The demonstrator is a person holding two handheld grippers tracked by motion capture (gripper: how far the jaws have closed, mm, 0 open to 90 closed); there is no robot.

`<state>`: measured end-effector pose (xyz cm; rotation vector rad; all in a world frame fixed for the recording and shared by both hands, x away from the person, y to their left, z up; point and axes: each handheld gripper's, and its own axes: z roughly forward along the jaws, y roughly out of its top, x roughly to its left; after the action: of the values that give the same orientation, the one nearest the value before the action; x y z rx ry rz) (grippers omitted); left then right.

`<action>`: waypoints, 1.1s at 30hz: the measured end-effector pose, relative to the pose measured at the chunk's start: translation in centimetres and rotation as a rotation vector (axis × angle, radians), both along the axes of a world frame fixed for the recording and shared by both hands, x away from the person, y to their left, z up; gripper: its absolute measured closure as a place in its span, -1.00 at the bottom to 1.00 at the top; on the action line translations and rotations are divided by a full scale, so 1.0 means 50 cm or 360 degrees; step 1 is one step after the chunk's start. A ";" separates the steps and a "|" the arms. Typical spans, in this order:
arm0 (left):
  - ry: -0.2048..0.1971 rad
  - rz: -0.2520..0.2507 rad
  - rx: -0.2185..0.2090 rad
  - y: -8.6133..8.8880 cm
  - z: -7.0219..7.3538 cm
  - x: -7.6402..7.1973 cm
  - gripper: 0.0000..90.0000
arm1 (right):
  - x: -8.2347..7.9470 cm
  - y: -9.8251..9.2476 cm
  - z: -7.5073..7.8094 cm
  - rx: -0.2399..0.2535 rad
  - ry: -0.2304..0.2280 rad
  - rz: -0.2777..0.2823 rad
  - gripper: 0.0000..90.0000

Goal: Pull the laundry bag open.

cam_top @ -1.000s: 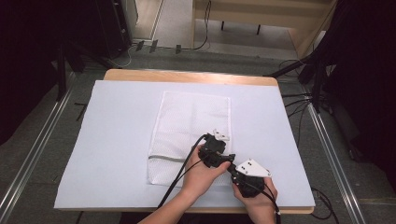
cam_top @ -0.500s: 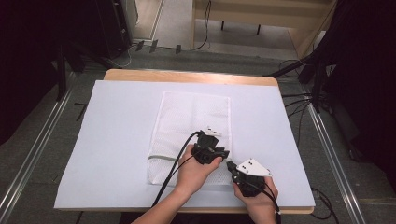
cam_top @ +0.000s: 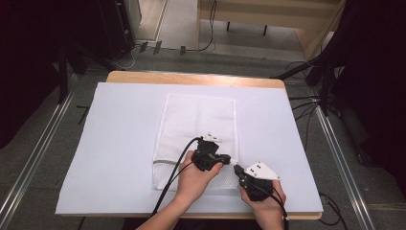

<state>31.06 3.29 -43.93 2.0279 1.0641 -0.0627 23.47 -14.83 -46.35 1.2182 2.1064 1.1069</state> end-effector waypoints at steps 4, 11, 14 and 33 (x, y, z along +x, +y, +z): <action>0.0001 0.0002 -0.0010 0.006 -0.004 -0.002 0.95 | -0.001 0.002 0.002 -0.0027 -0.0006 -0.0010 1.00; 0.0001 -0.0007 -0.0018 0.016 -0.007 -0.001 0.95 | -0.002 0.003 0.005 -0.0039 -0.0014 -0.0008 1.00; -0.0021 0.0005 -0.0001 0.019 -0.009 -0.003 0.95 | -0.003 0.003 0.008 -0.0047 -0.0022 -0.0023 1.00; -0.0037 0.0140 0.0034 0.116 -0.019 -0.006 0.95 | -0.003 -0.015 0.015 -0.0050 -0.0033 -0.0058 1.00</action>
<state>30.78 9.09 -44.89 1.9931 1.1426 0.0178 23.34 -15.56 -45.62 1.2205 2.0707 1.0621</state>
